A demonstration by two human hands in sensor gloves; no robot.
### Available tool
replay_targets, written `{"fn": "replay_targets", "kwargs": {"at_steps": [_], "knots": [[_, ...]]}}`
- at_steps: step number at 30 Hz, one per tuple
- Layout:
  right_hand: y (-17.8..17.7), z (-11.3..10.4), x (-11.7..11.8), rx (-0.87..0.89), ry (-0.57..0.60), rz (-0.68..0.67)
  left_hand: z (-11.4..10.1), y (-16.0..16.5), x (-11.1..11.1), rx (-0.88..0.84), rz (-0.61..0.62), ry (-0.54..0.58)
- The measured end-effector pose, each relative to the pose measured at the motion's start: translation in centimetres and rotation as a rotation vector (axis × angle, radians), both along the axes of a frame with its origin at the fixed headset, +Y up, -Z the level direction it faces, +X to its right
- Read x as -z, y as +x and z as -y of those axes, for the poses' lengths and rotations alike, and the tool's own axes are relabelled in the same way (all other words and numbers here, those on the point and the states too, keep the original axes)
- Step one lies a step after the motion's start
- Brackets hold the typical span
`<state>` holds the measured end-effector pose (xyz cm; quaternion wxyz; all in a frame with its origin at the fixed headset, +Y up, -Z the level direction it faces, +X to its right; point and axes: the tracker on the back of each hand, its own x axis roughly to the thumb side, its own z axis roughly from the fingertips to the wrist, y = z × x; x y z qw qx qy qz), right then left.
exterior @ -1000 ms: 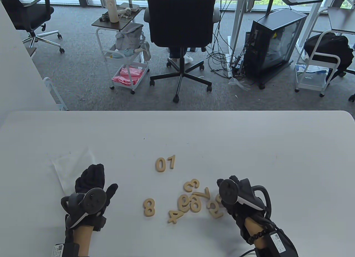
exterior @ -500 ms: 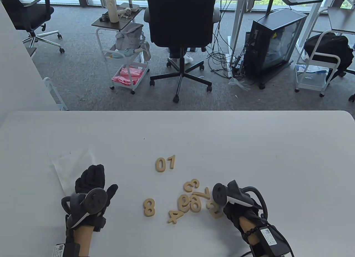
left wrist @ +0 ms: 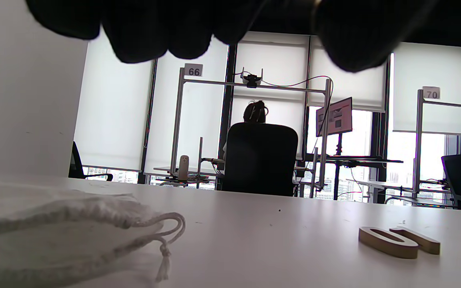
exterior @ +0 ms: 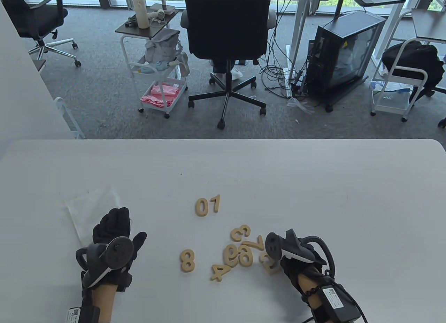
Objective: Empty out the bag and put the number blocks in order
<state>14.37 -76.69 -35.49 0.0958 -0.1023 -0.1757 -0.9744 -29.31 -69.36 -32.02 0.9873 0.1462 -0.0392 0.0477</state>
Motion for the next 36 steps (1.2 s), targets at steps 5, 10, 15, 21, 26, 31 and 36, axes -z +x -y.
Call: {"fn": "replay_targets", "kwargs": {"at_steps": [5,10,15,21,26,31,36], "knots": [[-0.1,-0.1,0.1,-0.01,0.033,-0.006,0.0,-0.1,0.0,-0.003,-0.005,0.001],[0.1,-0.2,0.3,-0.004,0.063,-0.018,0.1,-0.1,-0.1,-0.004,-0.007,-0.001],[0.4,-0.3,0.4,0.023,0.088,-0.017,0.1,-0.2,0.0,-0.007,-0.008,0.0],[4.0,-1.3,0.8,0.515,0.054,0.151,0.0,-0.3,0.0,-0.013,-0.012,0.006],[7.4,-1.2,1.0,1.299,-0.105,0.246,0.0,-0.4,0.0,-0.012,-0.013,0.008],[8.3,0.1,1.2,1.783,-0.308,0.232,0.0,-0.4,0.0,-0.005,-0.012,0.004],[8.4,0.8,1.4,1.956,-0.437,0.206,-0.1,-0.5,0.0,-0.007,-0.015,0.012]]}}
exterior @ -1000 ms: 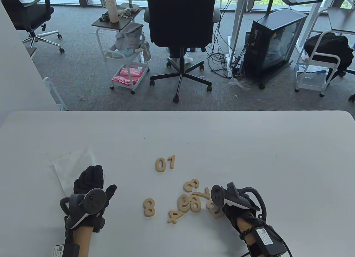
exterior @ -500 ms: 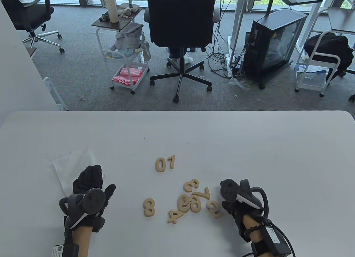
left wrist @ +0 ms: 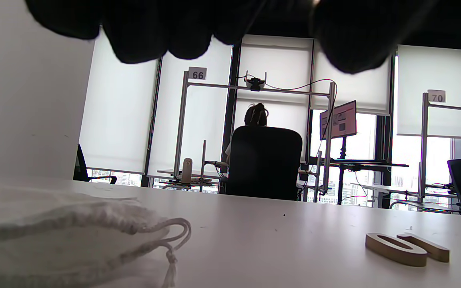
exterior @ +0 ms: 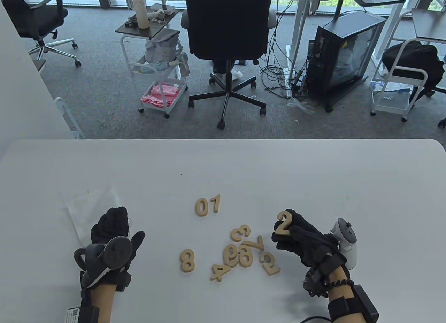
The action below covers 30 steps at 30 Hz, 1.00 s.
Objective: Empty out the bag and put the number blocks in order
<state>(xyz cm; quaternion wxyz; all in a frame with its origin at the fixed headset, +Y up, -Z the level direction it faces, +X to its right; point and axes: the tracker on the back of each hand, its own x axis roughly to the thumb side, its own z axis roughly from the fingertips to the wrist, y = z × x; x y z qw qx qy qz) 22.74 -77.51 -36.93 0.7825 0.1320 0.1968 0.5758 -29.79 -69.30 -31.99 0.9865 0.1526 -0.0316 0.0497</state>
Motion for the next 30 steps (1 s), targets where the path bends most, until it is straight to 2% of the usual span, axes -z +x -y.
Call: {"fn": "replay_targets", "kwargs": {"at_steps": [5,12,20,25,30], "knots": [[0.2,0.2,0.1,0.039,-0.023,0.025,-0.1,-0.1,0.0,-0.007,-0.003,0.004],[0.2,-0.2,-0.2,-0.098,-0.041,0.124,-0.1,-0.1,0.0,-0.002,-0.003,0.009],[-1.5,-2.0,-0.6,-0.314,-0.005,0.174,-0.1,-0.1,0.0,-0.004,-0.001,0.017],[-2.7,-3.8,0.5,-0.473,-0.004,0.228,-0.1,-0.1,0.1,-0.003,0.003,0.023],[-4.6,-6.5,3.4,-0.672,0.008,0.299,-0.2,-0.1,0.1,-0.01,0.007,0.03]]}}
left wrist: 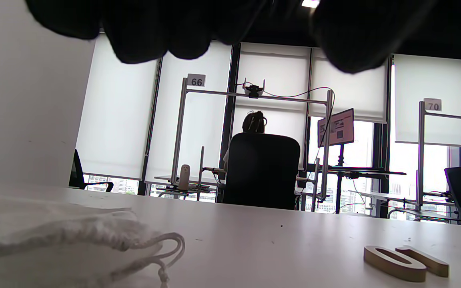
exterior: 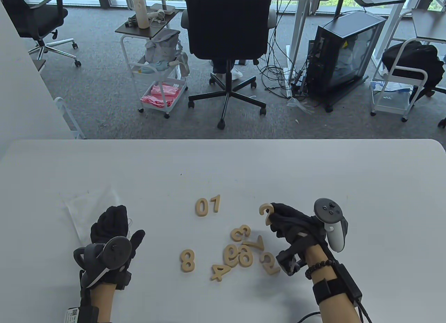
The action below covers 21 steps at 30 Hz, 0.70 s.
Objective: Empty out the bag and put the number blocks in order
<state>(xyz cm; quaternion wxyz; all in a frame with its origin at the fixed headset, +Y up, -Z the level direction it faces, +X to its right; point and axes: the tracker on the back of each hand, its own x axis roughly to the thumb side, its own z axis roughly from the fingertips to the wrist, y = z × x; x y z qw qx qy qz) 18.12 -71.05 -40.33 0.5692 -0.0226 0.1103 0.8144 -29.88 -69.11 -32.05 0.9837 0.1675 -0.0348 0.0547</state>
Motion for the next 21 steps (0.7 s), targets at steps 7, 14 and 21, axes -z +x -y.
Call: {"fn": "replay_targets", "kwargs": {"at_steps": [7,14,21], "knots": [[-5.0,-2.8,4.1,-0.296,0.032,0.09,-0.1,0.0,0.0,-0.008,0.004,0.012],[-10.3,-2.2,7.4,-0.502,-0.001,0.107,-0.1,-0.1,0.0,-0.016,0.004,0.022],[-12.1,0.3,9.4,-0.701,-0.01,0.156,-0.1,-0.2,-0.1,-0.026,0.005,0.03]]}}
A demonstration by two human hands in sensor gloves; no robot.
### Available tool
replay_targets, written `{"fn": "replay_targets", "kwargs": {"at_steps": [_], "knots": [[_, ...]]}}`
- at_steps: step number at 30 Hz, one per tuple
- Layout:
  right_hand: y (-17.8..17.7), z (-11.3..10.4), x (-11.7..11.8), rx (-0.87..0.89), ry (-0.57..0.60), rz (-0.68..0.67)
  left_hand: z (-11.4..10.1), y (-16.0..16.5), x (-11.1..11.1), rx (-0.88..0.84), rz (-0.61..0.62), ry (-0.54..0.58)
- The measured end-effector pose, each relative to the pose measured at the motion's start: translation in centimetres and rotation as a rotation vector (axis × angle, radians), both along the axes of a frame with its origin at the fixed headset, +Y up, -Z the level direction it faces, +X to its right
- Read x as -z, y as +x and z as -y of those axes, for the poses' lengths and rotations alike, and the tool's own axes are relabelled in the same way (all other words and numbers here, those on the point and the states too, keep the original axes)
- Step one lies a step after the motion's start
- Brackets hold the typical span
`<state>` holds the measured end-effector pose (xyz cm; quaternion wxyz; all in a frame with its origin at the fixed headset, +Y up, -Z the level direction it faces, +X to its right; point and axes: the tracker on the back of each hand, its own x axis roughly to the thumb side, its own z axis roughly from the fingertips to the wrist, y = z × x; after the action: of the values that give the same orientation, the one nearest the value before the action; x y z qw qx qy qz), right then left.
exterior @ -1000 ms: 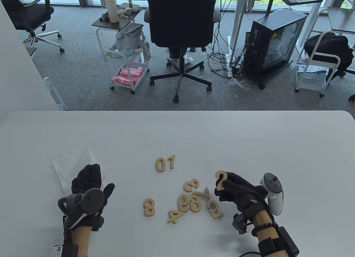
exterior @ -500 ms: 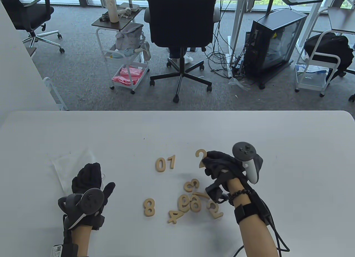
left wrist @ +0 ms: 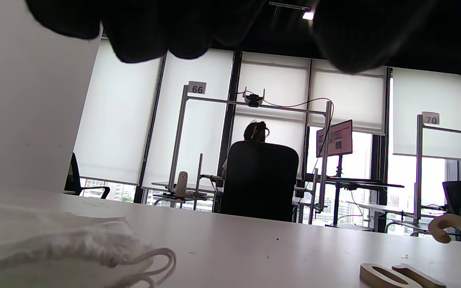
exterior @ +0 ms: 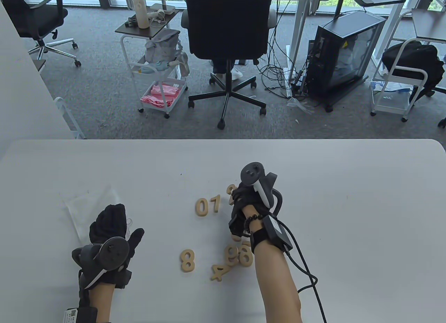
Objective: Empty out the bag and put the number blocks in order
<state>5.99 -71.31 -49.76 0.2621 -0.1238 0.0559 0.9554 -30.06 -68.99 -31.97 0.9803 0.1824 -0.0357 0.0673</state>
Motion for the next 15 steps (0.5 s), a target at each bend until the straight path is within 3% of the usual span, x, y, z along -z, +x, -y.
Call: {"fn": "replay_targets", "kwargs": {"at_steps": [15], "knots": [[-2.6,3.0,1.8,-0.198,-0.044,-0.028,0.0,-0.1,0.0,-0.005,-0.002,-0.004]]}}
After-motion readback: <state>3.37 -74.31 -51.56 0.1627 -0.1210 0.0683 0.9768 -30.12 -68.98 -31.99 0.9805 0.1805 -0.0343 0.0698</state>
